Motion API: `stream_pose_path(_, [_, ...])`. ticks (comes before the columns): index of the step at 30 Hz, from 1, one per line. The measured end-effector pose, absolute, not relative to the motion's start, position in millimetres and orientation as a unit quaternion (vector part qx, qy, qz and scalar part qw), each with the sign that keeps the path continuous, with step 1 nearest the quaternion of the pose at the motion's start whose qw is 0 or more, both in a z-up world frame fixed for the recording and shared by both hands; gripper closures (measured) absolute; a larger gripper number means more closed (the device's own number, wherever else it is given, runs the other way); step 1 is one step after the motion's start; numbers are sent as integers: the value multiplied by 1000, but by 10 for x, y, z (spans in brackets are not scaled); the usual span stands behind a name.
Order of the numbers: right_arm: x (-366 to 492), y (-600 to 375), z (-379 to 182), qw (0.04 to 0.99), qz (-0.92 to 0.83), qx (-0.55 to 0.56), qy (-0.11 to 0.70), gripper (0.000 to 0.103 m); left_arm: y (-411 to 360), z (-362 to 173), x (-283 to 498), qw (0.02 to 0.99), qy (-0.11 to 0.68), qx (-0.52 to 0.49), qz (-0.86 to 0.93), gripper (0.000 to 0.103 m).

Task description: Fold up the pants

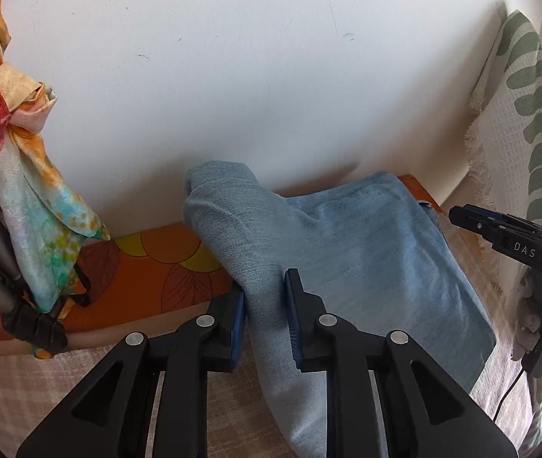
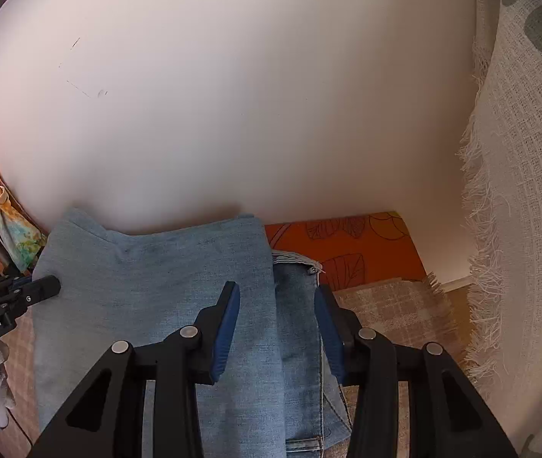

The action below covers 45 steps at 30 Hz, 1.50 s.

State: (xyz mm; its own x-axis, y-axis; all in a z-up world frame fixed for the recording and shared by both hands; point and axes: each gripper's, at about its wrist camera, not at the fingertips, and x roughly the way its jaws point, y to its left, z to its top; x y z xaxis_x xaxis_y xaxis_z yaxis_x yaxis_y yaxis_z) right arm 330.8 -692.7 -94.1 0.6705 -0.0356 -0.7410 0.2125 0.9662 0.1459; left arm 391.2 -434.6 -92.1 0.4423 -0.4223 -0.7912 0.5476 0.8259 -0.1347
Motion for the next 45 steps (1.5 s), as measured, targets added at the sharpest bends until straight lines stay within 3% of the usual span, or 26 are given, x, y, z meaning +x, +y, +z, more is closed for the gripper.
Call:
stream_pose_path(3, [3187,-6928,-863,912,-75,103,390,41,-4232,-898,3878,852,441,70,-273,75])
stream_pose_path(12, [2823,-6745,-582,922,-83,89,368,27,-4028,-447,3484,860,415,75,-286,74])
stream_pose_path(15, [2664,-6636,-419,927,-82,83,357,22,-3954,-236,3336,867,402,78,-284,61])
stream_pose_path(22, [2179,-6286,-9,938,-73,69,331,12,-3803,230,2845,875,374,87,-296,59])
stream_pose_path(24, [1998,-6143,124,942,-73,59,322,10,-3744,348,2658,878,364,90,-297,44])
stream_pose_path(28, [1583,-5891,341,949,-86,46,300,2,-3623,516,2274,882,349,96,-302,39])
stream_pose_path(35, [896,-5504,491,955,-102,48,275,0,-3316,641,1622,884,334,94,-312,33])
stream_pose_path(45, [83,-5054,285,956,-110,68,264,0,-2858,568,841,897,315,77,-302,24])
